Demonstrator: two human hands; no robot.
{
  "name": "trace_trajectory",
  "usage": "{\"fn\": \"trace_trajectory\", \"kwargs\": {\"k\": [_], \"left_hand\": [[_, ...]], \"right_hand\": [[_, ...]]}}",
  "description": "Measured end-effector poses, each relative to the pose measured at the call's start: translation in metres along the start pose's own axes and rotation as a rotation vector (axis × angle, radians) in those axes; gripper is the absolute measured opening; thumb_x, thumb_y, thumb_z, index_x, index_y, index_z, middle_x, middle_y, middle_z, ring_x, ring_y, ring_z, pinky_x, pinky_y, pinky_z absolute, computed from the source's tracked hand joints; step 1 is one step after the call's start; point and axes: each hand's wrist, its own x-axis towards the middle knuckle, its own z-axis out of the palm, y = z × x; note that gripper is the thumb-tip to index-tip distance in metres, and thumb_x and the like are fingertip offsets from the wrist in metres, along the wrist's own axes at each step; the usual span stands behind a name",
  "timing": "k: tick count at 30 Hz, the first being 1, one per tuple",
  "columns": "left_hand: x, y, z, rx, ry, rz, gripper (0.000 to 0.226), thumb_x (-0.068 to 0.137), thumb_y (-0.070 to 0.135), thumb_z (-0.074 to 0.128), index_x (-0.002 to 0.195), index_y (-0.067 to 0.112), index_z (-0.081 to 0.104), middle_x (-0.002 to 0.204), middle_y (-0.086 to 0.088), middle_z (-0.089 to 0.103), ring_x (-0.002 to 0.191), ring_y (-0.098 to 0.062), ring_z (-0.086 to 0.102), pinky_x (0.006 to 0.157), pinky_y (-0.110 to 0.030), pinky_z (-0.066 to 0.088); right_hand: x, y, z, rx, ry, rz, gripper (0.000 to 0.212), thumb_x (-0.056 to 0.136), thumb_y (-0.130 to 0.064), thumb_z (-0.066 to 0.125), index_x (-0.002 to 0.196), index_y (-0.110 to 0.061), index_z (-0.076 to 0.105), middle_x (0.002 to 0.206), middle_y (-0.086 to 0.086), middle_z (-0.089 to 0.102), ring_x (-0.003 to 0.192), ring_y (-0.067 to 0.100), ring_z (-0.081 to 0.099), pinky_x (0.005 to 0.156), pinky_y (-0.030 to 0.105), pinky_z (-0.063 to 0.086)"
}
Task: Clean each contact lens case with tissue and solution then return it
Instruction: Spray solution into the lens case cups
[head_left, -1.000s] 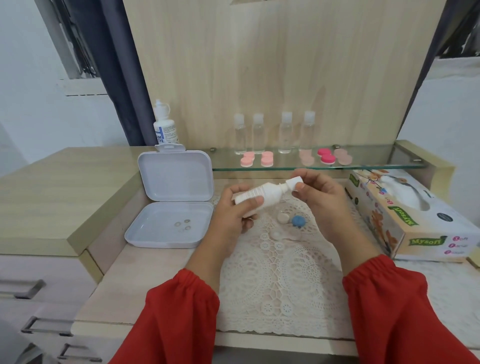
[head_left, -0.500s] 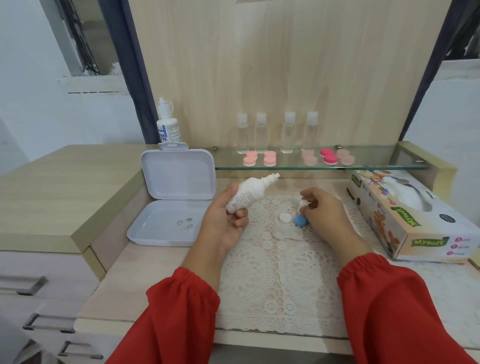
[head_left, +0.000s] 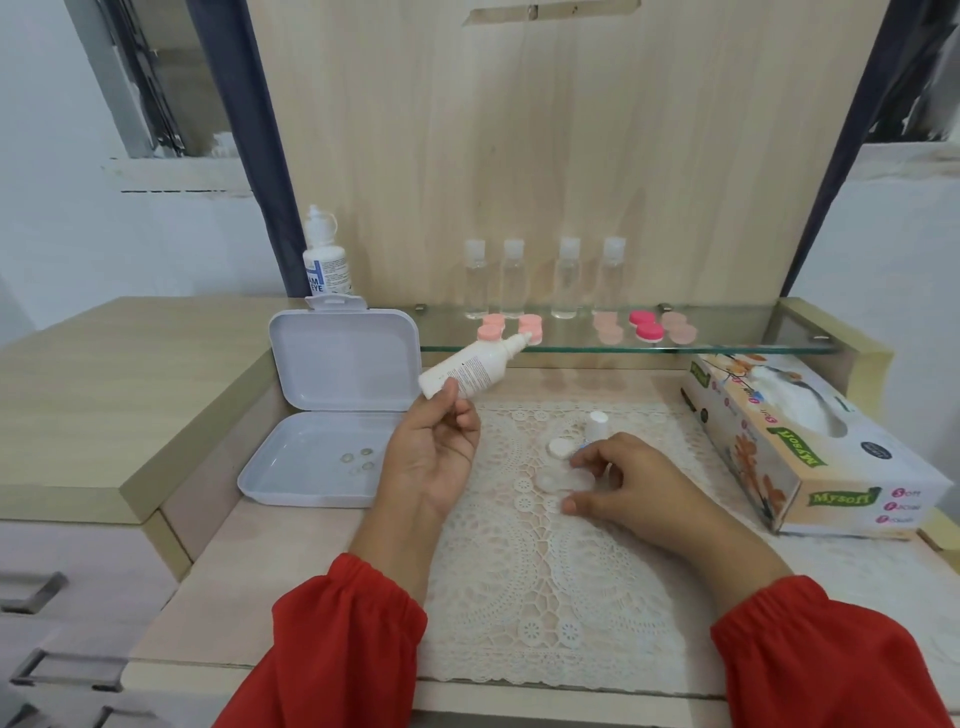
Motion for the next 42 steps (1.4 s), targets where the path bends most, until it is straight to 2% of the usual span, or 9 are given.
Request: {"fn": "trace_trajectory", "kwargs": {"k": [4, 7, 9, 12, 16, 23, 28, 34, 42], "left_hand": [[0.000, -0.003, 0.002, 0.075, 0.017, -0.041, 0.038, 0.079, 0.037, 0.068, 0.103, 0.010, 0.057, 0.075, -0.004, 0.056, 0.051, -0.007, 0.046, 0.041, -0.016, 0.039], [-0.002, -0.005, 0.004, 0.107, 0.052, -0.109, 0.044, 0.083, 0.050, 0.064, 0.101, 0.011, 0.058, 0.073, -0.004, 0.063, 0.051, -0.009, 0.051, 0.040, -0.015, 0.040], [-0.002, -0.006, 0.005, 0.122, 0.060, -0.116, 0.042, 0.084, 0.048, 0.064, 0.099, 0.009, 0.059, 0.071, -0.005, 0.064, 0.050, -0.009, 0.052, 0.040, -0.014, 0.042], [0.000, -0.007, 0.004, 0.144, 0.064, -0.108, 0.036, 0.084, 0.040, 0.065, 0.099, 0.008, 0.060, 0.071, -0.004, 0.063, 0.045, -0.006, 0.048, 0.039, -0.014, 0.042], [0.003, -0.008, 0.003, 0.204, 0.096, -0.094, 0.032, 0.082, 0.039, 0.067, 0.093, 0.009, 0.061, 0.068, -0.002, 0.059, 0.042, -0.005, 0.043, 0.037, -0.014, 0.039], [0.003, -0.009, 0.003, 0.276, 0.159, -0.058, 0.029, 0.082, 0.034, 0.071, 0.091, 0.011, 0.058, 0.067, -0.002, 0.053, 0.042, -0.007, 0.037, 0.036, -0.015, 0.032], [0.004, -0.011, 0.003, 0.320, 0.138, -0.031, 0.026, 0.082, 0.031, 0.071, 0.096, 0.014, 0.057, 0.072, -0.002, 0.052, 0.043, -0.007, 0.036, 0.035, -0.016, 0.030], [0.003, -0.011, 0.004, 0.362, 0.106, 0.015, 0.032, 0.083, 0.029, 0.071, 0.105, 0.013, 0.055, 0.067, -0.001, 0.054, 0.039, -0.007, 0.039, 0.034, -0.017, 0.032], [0.000, -0.011, 0.005, 0.383, 0.083, 0.054, 0.038, 0.081, 0.027, 0.073, 0.110, 0.015, 0.051, 0.067, 0.000, 0.055, 0.040, -0.007, 0.039, 0.035, -0.018, 0.033]], "right_hand": [[0.001, -0.001, 0.003, 0.019, 0.058, -0.037, 0.024, 0.076, -0.038, 0.078, 0.093, -0.033, 0.063, 0.096, -0.011, 0.056, 0.083, 0.001, 0.052, 0.069, 0.017, 0.038], [0.002, -0.003, 0.003, 0.260, 0.169, 0.010, 0.018, 0.078, -0.034, 0.077, 0.092, -0.031, 0.066, 0.077, -0.010, 0.060, 0.065, 0.004, 0.055, 0.061, 0.015, 0.042], [0.005, -0.004, 0.004, 0.404, 0.190, 0.049, 0.019, 0.078, -0.029, 0.078, 0.094, -0.027, 0.067, 0.066, -0.007, 0.058, 0.054, 0.005, 0.053, 0.057, 0.017, 0.043], [0.009, -0.005, 0.006, 0.525, 0.184, 0.079, 0.022, 0.075, -0.023, 0.082, 0.093, -0.022, 0.070, 0.067, 0.002, 0.057, 0.052, 0.008, 0.052, 0.057, 0.023, 0.045], [0.011, -0.005, 0.007, 0.614, 0.155, 0.094, 0.022, 0.073, -0.019, 0.083, 0.092, -0.018, 0.071, 0.065, 0.003, 0.053, 0.047, 0.008, 0.046, 0.053, 0.022, 0.042], [0.010, -0.005, 0.007, 0.655, 0.179, 0.068, 0.023, 0.072, -0.017, 0.083, 0.092, -0.018, 0.071, 0.064, 0.001, 0.050, 0.044, 0.005, 0.042, 0.045, 0.016, 0.038], [0.011, -0.004, 0.007, 0.647, 0.197, 0.059, 0.023, 0.071, -0.020, 0.084, 0.092, -0.021, 0.072, 0.066, 0.001, 0.051, 0.048, 0.006, 0.043, 0.049, 0.018, 0.038], [0.011, -0.005, 0.007, 0.646, 0.191, 0.055, 0.023, 0.072, -0.018, 0.083, 0.092, -0.020, 0.072, 0.062, -0.001, 0.050, 0.046, 0.006, 0.042, 0.048, 0.017, 0.037], [0.011, -0.004, 0.008, 0.647, 0.184, 0.073, 0.023, 0.071, -0.021, 0.084, 0.091, -0.020, 0.072, 0.071, 0.006, 0.054, 0.043, 0.005, 0.041, 0.047, 0.018, 0.037]]}}
